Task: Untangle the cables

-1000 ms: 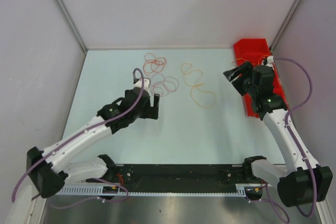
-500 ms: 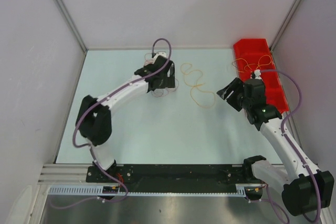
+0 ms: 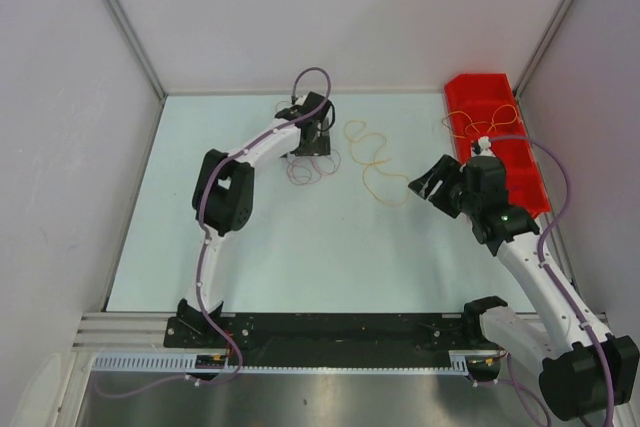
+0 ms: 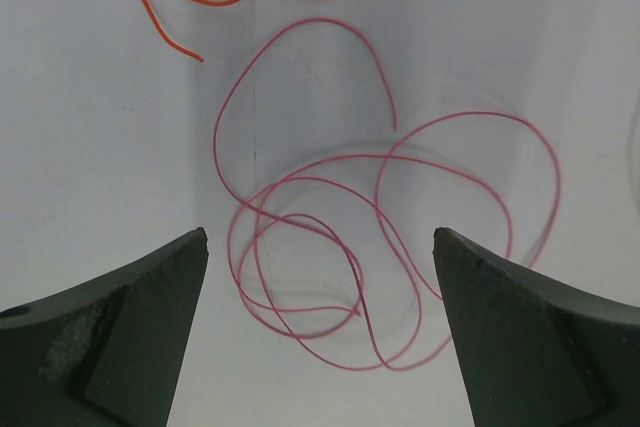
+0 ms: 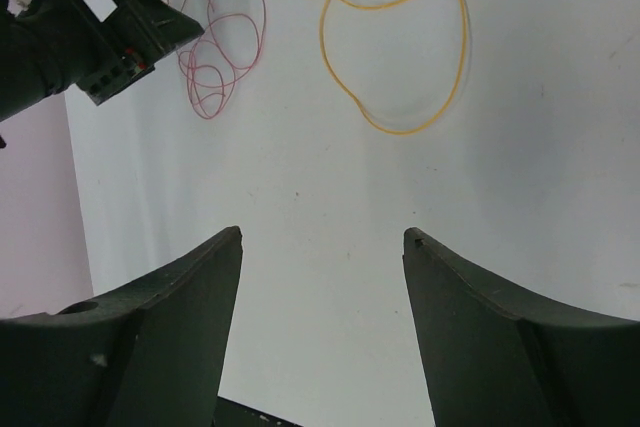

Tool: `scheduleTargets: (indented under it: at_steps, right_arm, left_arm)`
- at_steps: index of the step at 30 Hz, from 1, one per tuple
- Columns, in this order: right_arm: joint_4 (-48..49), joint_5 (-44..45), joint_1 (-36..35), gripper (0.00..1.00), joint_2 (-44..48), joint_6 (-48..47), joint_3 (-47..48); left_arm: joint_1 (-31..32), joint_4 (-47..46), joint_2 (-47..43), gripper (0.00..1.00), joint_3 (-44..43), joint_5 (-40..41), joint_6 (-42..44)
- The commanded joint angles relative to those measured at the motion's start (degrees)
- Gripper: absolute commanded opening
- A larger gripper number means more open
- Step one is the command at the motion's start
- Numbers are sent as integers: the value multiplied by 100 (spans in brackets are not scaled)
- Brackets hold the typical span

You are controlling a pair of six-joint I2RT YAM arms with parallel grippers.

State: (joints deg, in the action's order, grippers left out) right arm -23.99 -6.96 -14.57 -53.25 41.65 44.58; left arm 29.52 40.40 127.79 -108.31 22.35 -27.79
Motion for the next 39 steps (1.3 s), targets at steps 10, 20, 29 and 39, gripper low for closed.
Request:
scheduleTargets:
  at_steps: [10,20,29,39]
  right_arm:
    - [-1,-165,-37,71,43,-262,-46]
    - [78,-218,-37,71,-80,-227,-46]
    - [35,-183,-81,71,-1,-122,-46]
    - [755,-885,-187,70,157,-148,156]
  left_arm:
    - [-297,-23,449,95,-208,-705,125]
    - [-297,-357,317,45,416,-1004,116]
    - [-262,-446,-236,0,715,-1285,186]
    - [-96,-444,-2397,0,1179,-2462,633]
